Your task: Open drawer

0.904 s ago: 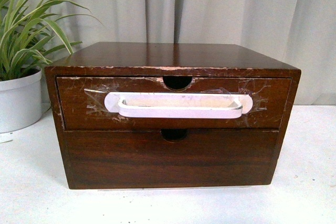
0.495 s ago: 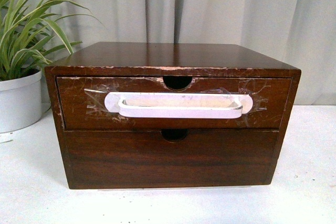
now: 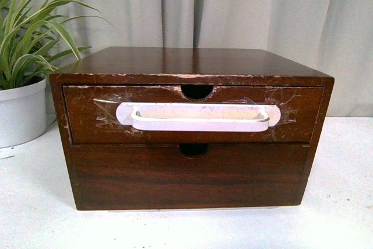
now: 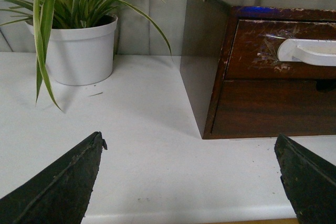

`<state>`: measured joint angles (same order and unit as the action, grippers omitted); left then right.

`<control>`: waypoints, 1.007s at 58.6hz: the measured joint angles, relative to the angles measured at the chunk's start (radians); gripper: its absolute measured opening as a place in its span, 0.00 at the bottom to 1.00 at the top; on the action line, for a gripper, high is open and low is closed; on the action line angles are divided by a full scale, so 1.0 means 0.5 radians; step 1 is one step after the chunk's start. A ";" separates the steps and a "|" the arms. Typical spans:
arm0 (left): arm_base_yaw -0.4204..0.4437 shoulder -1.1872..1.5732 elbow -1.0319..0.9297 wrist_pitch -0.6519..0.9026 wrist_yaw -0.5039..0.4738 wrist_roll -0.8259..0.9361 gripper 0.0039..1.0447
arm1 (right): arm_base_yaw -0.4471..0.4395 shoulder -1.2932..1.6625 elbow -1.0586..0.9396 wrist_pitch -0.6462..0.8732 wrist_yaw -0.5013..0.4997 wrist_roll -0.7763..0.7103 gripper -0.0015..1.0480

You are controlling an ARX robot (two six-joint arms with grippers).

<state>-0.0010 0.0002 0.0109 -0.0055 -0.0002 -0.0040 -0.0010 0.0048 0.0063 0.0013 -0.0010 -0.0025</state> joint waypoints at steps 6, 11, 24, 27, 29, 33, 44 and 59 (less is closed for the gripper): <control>-0.001 0.000 0.000 -0.001 0.001 0.000 0.94 | 0.000 0.000 0.000 0.000 0.000 0.000 0.91; -0.001 0.000 0.000 -0.001 0.001 0.000 0.94 | 0.000 0.000 0.000 0.000 0.000 0.000 0.91; -0.001 0.000 0.000 -0.001 0.001 0.000 0.94 | 0.000 0.000 0.000 0.000 0.000 0.000 0.91; -0.001 0.000 0.000 -0.001 0.000 0.000 0.94 | 0.000 0.000 0.000 0.000 0.000 0.000 0.91; -0.001 0.000 0.000 -0.001 0.001 0.000 0.94 | 0.000 0.000 0.000 0.000 0.000 0.000 0.91; -0.001 0.000 0.000 -0.001 0.001 0.000 0.94 | 0.000 0.000 0.000 0.000 0.000 0.000 0.91; -0.001 0.000 0.000 -0.001 0.001 0.000 0.94 | 0.000 0.000 0.000 0.000 0.000 0.000 0.91; -0.001 0.000 0.000 -0.001 0.001 0.000 0.94 | 0.000 0.000 0.000 0.000 0.000 0.000 0.91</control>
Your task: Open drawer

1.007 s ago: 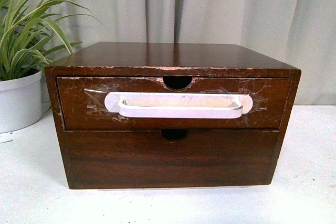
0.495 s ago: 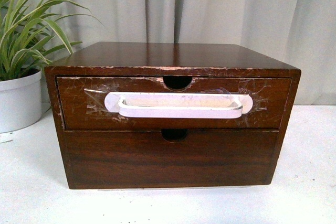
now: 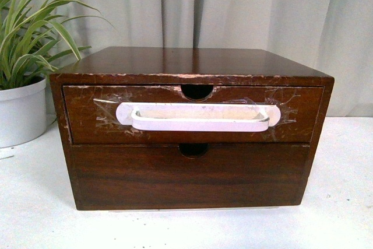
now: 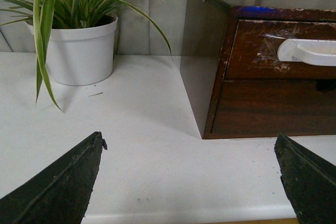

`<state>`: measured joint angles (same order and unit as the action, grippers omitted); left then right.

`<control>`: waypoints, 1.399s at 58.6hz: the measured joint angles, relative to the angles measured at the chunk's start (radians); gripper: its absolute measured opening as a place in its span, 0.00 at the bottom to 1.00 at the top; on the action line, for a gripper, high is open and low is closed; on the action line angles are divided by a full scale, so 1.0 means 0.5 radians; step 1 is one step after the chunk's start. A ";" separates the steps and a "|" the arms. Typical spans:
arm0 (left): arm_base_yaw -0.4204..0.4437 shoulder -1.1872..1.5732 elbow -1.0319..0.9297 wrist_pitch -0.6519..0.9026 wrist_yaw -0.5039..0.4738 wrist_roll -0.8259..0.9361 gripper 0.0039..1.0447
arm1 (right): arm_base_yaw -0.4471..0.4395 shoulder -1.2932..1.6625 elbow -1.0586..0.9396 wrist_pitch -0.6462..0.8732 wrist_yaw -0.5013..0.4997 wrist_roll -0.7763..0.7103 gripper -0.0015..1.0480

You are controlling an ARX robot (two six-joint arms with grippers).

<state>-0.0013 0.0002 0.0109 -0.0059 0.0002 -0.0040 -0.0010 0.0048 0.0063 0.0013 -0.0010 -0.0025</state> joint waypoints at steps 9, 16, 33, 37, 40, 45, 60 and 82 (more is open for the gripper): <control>0.001 0.000 0.000 0.000 -0.001 0.000 0.94 | 0.000 0.000 0.000 0.000 0.000 0.000 0.91; -0.021 0.011 0.002 -0.012 -0.066 -0.016 0.94 | 0.000 0.000 0.000 0.000 -0.002 0.000 0.91; -0.214 0.117 0.027 -0.149 -0.673 -0.167 0.94 | -0.040 0.017 0.000 -0.001 -0.451 -0.002 0.91; -0.217 0.117 0.027 -0.149 -0.674 -0.168 0.94 | -0.038 0.017 0.000 -0.002 -0.451 -0.002 0.91; -0.219 0.117 0.027 -0.148 -0.674 -0.169 0.94 | -0.038 0.017 0.000 -0.001 -0.451 -0.002 0.91; -0.220 0.117 0.027 -0.148 -0.673 -0.169 0.94 | -0.039 0.017 0.000 -0.002 -0.452 -0.006 0.91; -0.201 0.242 0.071 -0.122 -0.458 -0.079 0.94 | -0.114 0.178 0.095 -0.074 -0.545 -0.094 0.91; 0.187 1.072 0.511 0.233 0.414 0.610 0.94 | -0.182 1.060 0.589 0.162 -0.743 -0.531 0.91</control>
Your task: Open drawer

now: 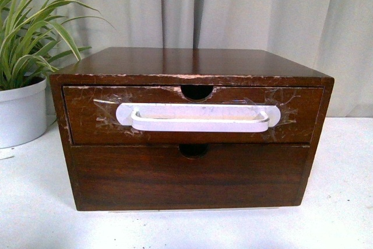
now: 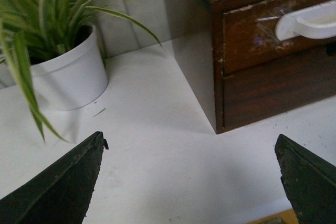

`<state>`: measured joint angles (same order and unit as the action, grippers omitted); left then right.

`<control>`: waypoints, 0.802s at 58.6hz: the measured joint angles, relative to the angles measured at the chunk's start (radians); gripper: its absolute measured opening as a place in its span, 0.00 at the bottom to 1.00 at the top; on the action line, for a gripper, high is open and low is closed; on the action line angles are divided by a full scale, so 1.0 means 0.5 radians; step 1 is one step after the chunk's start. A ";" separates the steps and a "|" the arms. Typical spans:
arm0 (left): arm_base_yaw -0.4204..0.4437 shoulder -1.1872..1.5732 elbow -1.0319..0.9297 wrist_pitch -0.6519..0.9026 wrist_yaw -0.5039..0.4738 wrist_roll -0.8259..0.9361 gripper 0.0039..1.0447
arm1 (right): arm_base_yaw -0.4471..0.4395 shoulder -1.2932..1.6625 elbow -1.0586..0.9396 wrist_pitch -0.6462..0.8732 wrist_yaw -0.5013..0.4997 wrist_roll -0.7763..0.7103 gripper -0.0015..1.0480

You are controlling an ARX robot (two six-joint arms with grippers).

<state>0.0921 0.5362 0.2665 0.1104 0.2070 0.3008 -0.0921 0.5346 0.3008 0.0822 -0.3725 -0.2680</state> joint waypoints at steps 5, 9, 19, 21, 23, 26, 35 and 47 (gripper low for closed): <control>0.056 0.237 0.114 0.035 0.216 0.205 0.94 | 0.051 0.163 0.127 0.002 0.008 -0.121 0.91; 0.071 0.421 0.240 -0.012 0.325 0.350 0.94 | 0.105 0.281 0.247 -0.024 0.023 -0.219 0.91; 0.038 0.676 0.481 -0.150 0.508 0.641 0.94 | 0.247 0.503 0.486 -0.191 0.043 -0.476 0.91; 0.025 0.726 0.523 -0.159 0.536 0.700 0.94 | 0.268 0.535 0.516 -0.208 0.047 -0.510 0.91; 0.014 0.759 0.552 -0.175 0.556 0.731 0.94 | 0.285 0.568 0.546 -0.226 0.055 -0.542 0.91; -0.016 0.813 0.600 -0.233 0.601 0.812 0.94 | 0.315 0.634 0.599 -0.259 0.066 -0.601 0.91; -0.140 0.925 0.726 -0.417 0.692 0.971 0.94 | 0.371 0.790 0.744 -0.363 0.069 -0.729 0.91; -0.345 1.054 0.919 -0.622 0.723 1.099 0.94 | 0.411 0.928 0.911 -0.523 0.056 -0.874 0.91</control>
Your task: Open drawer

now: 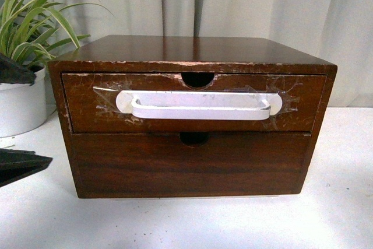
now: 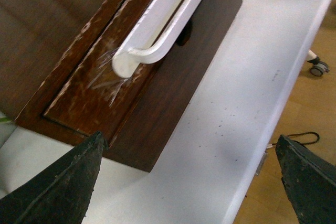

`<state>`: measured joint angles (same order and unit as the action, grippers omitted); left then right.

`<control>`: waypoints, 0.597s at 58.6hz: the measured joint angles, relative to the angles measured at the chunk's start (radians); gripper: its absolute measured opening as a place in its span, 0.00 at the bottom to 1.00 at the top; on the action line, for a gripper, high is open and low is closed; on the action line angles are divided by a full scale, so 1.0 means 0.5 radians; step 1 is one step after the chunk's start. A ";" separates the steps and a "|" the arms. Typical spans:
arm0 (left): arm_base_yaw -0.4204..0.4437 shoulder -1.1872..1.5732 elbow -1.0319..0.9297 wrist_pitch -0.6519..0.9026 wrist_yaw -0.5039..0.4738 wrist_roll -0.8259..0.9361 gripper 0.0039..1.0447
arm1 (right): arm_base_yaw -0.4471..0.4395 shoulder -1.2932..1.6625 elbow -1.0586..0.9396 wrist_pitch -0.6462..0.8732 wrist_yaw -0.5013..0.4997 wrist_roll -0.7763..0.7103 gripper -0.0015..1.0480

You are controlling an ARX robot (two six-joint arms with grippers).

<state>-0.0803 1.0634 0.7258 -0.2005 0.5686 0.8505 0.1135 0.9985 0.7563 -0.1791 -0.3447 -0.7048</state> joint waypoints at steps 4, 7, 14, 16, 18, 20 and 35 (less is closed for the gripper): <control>-0.072 0.052 0.056 -0.030 -0.004 0.028 0.94 | 0.024 0.037 0.042 -0.076 -0.008 -0.068 0.91; -0.121 0.091 0.098 -0.045 -0.017 0.042 0.94 | 0.048 0.067 0.070 -0.111 -0.002 -0.113 0.91; -0.239 0.189 0.205 -0.089 -0.040 0.080 0.94 | 0.126 0.150 0.143 -0.174 0.026 -0.204 0.91; -0.262 0.211 0.228 -0.099 -0.049 0.085 0.94 | 0.143 0.170 0.159 -0.180 0.035 -0.215 0.91; -0.291 0.243 0.261 -0.113 -0.056 0.095 0.94 | 0.168 0.198 0.179 -0.188 0.060 -0.238 0.91; -0.310 0.269 0.287 -0.123 -0.059 0.101 0.94 | 0.187 0.220 0.194 -0.193 0.072 -0.249 0.91; -0.399 0.491 0.466 -0.191 -0.141 0.227 0.94 | 0.332 0.370 0.281 -0.247 0.166 -0.330 0.91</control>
<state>-0.2798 1.3087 0.9588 -0.2958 0.4980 0.9642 0.2794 1.1835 0.8967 -0.3027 -0.2619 -0.8696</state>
